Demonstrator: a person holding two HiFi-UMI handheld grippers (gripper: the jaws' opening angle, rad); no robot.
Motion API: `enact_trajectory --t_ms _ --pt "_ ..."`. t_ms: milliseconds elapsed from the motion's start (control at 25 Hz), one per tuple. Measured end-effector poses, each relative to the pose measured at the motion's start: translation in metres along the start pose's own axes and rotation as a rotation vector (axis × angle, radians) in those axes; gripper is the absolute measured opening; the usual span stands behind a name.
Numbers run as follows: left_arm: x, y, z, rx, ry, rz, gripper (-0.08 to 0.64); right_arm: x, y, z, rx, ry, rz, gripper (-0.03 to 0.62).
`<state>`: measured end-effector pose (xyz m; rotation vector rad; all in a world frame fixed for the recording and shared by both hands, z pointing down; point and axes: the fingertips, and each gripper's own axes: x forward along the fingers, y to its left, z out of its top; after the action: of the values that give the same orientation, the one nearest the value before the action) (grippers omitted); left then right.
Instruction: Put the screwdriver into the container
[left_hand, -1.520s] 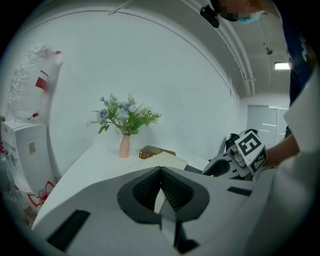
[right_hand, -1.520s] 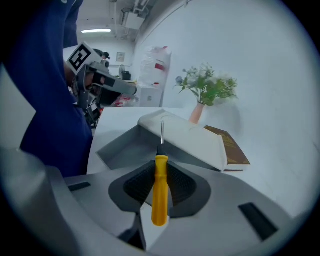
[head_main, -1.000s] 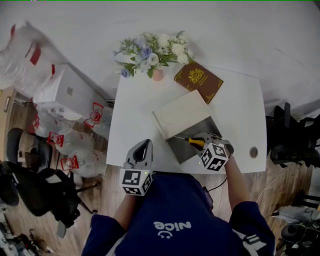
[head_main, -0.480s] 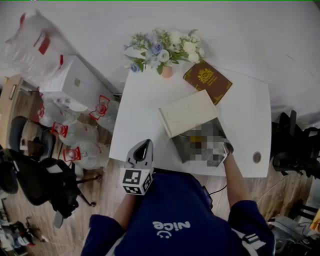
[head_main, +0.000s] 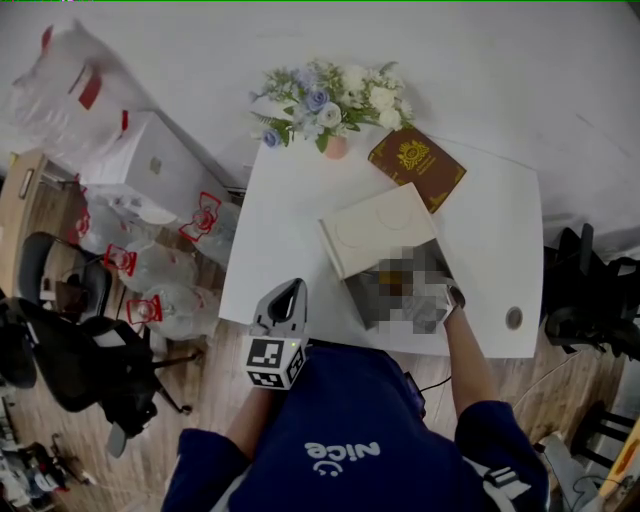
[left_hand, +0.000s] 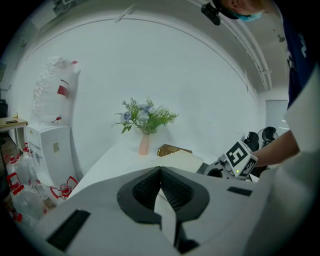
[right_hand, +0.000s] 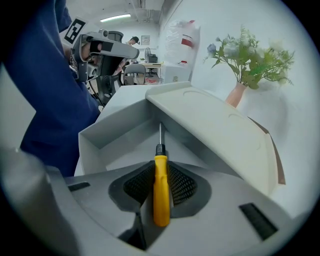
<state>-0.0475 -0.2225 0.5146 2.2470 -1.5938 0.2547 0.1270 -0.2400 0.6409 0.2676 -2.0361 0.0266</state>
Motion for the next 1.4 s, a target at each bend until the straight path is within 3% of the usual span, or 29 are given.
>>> enact_trajectory --t_ms 240,600,1160,1400 --pt "0.009 -0.005 0.002 0.012 0.006 -0.034 0.015 -0.005 -0.006 0.0 0.058 0.017 -0.035 0.119" --pt "0.022 -0.019 0.001 0.026 0.026 -0.131 0.015 -0.035 -0.007 0.014 0.172 -0.071 -0.116 0.17" --pt "0.032 -0.058 0.009 0.083 0.021 -0.336 0.015 -0.116 -0.014 0.031 0.54 -0.374 -0.481 0.169" --pt "0.028 -0.079 0.012 0.104 0.011 -0.416 0.015 -0.141 0.002 0.028 0.643 -0.437 -0.603 0.169"
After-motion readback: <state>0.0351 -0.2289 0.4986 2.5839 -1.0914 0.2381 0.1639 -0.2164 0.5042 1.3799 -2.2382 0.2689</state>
